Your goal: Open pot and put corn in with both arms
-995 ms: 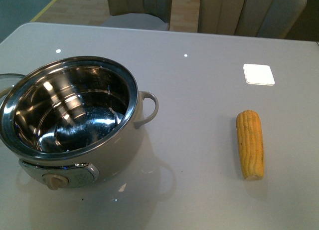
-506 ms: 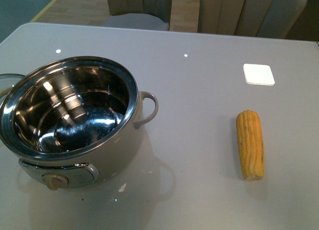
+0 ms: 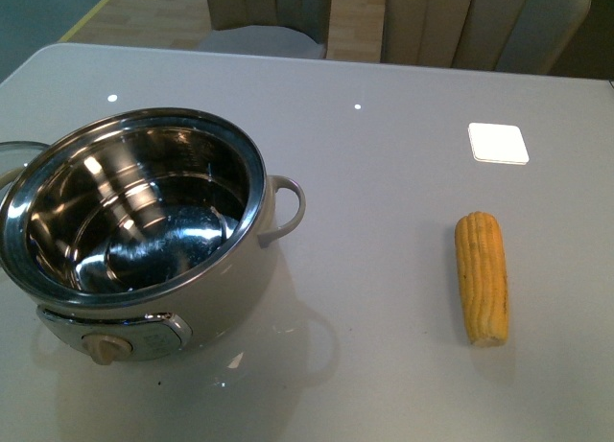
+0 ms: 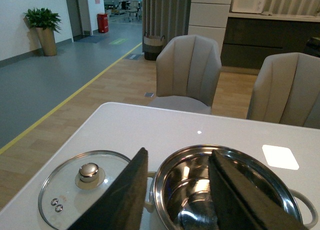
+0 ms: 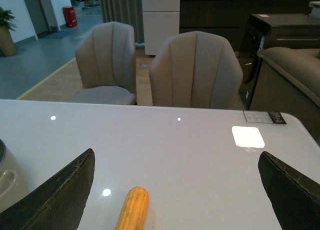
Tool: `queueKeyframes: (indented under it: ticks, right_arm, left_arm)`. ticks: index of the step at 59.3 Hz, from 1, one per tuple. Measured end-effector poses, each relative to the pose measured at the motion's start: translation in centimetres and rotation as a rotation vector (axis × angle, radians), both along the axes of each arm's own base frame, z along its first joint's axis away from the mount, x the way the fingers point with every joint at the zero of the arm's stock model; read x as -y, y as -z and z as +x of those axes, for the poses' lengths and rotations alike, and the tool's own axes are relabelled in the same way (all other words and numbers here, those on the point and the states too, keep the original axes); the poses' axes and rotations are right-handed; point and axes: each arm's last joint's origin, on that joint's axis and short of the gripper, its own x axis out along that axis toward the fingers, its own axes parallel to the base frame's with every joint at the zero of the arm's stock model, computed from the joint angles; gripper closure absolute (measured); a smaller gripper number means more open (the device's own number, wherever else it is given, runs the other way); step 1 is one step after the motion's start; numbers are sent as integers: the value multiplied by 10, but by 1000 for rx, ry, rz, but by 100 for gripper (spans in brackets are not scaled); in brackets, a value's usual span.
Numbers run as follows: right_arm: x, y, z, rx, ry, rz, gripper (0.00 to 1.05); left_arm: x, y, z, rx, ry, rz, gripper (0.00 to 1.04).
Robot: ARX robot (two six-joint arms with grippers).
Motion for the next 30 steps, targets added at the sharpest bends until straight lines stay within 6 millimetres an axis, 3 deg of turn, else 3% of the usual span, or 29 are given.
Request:
queueKeyframes:
  ticks: [13, 15, 23, 30]
  right_arm:
    - [0, 0, 0, 0, 0, 0, 9]
    - [0, 1, 1, -66, 18, 24, 9]
    - [0, 7, 4, -569, 90, 133, 9]
    - [0, 14, 11, -645, 113, 158, 9]
  left_arm:
    - [0, 0, 0, 0, 0, 0, 13]
    - [0, 0, 0, 0, 0, 0, 6]
    - [0, 0, 0, 0, 0, 3, 7]
    - [0, 0, 0, 0, 0, 3, 7]
